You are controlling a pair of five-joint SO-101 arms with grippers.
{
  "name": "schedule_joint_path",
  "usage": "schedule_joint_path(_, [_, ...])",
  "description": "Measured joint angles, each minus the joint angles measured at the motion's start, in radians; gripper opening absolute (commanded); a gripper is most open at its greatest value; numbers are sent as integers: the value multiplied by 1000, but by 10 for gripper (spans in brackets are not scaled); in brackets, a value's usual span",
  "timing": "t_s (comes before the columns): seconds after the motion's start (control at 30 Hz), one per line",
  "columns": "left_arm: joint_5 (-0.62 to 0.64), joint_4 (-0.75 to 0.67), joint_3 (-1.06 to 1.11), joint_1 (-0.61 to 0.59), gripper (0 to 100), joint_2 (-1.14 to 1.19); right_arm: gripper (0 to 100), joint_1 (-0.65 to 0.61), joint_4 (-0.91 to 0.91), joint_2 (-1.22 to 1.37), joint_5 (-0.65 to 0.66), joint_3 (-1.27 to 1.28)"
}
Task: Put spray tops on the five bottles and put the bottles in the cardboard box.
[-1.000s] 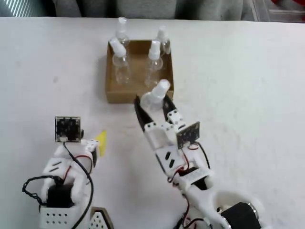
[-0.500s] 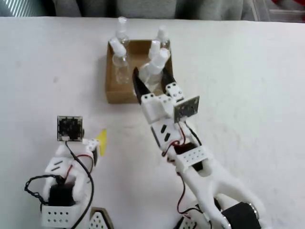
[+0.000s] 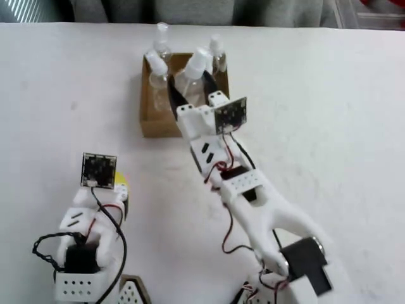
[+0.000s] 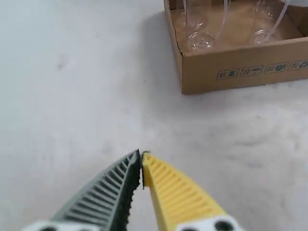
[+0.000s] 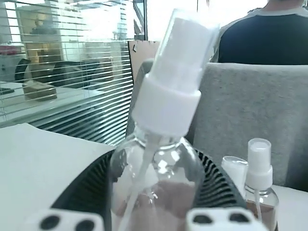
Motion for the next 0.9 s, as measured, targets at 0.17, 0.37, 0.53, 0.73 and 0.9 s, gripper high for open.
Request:
schedule_joint_path(0.17, [-3, 0, 0, 0, 21, 0, 18, 0, 0, 150, 0, -117])
schedule_joint_path(0.37, [-5, 0, 0, 0, 21, 0, 17, 0, -28, 275, 0, -196])
schedule_joint_path(0.53, [-5, 0, 0, 0, 21, 0, 17, 0, -158, 379, 89, -206])
schedule_joint_path(0.73, [-5, 0, 0, 0, 21, 0, 17, 0, -327, 517, 176, -210])
schedule_joint_path(0.9, [-5, 0, 0, 0, 21, 0, 17, 0, -353, 546, 181, -213])
